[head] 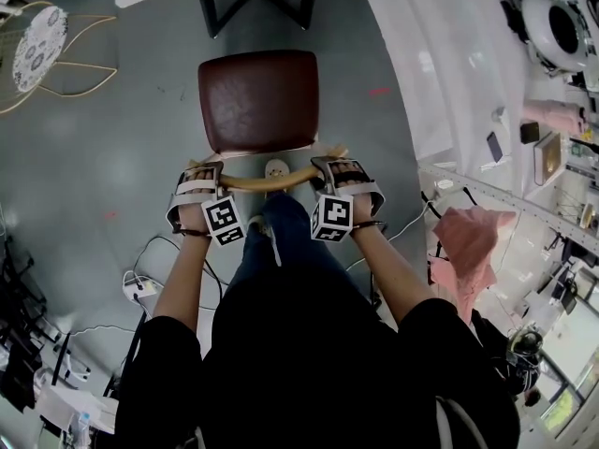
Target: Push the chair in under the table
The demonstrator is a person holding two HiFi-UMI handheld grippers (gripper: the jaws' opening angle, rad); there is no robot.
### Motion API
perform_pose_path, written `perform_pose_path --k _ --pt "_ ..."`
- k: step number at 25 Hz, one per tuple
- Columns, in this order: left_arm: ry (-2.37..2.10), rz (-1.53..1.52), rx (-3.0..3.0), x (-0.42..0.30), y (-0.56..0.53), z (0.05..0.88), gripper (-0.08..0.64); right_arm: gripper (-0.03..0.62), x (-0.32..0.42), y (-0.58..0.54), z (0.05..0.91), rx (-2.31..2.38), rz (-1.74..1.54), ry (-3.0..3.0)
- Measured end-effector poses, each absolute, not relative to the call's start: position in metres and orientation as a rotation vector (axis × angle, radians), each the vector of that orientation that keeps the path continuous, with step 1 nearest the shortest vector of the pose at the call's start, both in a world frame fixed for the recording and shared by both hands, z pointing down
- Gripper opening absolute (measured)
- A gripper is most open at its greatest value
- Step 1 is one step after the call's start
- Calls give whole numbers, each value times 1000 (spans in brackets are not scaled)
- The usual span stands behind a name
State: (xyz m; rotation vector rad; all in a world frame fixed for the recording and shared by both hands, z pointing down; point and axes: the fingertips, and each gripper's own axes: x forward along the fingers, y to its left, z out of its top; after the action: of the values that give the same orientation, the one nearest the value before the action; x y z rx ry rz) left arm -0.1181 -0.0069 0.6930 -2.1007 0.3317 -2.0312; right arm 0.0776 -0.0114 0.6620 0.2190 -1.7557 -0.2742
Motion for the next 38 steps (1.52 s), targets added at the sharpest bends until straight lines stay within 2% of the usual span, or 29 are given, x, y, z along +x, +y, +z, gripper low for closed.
perform_pose_path --k 38 --pt "344 -2011 -2071 -127 -195 697 222 196 70 -199 663 246 -247 -1704"
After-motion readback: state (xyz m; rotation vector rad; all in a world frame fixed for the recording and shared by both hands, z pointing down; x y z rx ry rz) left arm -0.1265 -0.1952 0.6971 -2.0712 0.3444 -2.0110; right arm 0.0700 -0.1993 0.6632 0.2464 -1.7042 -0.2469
